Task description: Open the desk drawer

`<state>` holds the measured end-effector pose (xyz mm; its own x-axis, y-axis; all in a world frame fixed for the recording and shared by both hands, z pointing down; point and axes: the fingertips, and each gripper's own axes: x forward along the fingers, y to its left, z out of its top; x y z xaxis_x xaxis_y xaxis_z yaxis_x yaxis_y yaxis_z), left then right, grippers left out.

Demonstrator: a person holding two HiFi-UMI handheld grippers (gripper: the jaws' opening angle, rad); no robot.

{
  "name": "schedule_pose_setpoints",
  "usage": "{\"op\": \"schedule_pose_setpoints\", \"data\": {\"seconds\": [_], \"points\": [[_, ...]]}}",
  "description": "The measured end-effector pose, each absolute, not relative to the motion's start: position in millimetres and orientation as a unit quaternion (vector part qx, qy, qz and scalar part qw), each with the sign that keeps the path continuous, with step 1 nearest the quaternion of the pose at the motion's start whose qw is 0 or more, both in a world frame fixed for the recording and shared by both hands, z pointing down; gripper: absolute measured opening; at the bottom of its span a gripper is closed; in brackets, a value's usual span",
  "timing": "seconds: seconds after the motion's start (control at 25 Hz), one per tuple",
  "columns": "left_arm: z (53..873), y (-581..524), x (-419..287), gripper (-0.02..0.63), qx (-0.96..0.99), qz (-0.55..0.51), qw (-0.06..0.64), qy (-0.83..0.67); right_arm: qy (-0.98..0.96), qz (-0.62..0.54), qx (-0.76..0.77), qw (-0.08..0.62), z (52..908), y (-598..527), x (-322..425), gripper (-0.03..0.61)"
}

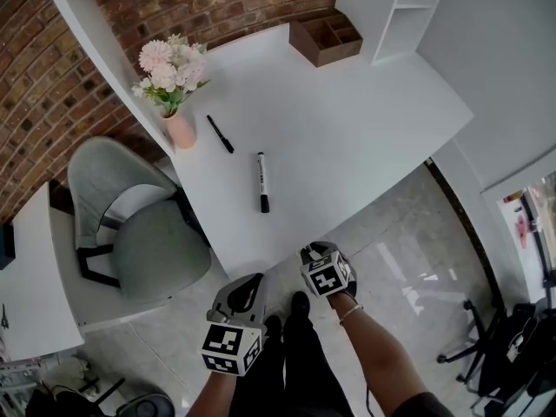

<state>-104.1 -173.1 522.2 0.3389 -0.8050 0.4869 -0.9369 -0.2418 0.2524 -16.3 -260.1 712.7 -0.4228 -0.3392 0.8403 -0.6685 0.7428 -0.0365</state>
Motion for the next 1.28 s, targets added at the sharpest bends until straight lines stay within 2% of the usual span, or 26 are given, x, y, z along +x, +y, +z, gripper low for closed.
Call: {"op": "schedule_pose_setpoints", "data": {"seconds": [0.32,1.28], "points": [[521,-165,-101,0.011,0.784,0.132,0.253,-0.551,-0.824,0.157,0.306,0.45,712,-255,-14,0.083],[520,-134,-81,0.011,0.815,0.138,0.24,-0.509,-0.807,0.174,0.349,0.442,711,-198,38,0.067]]}}
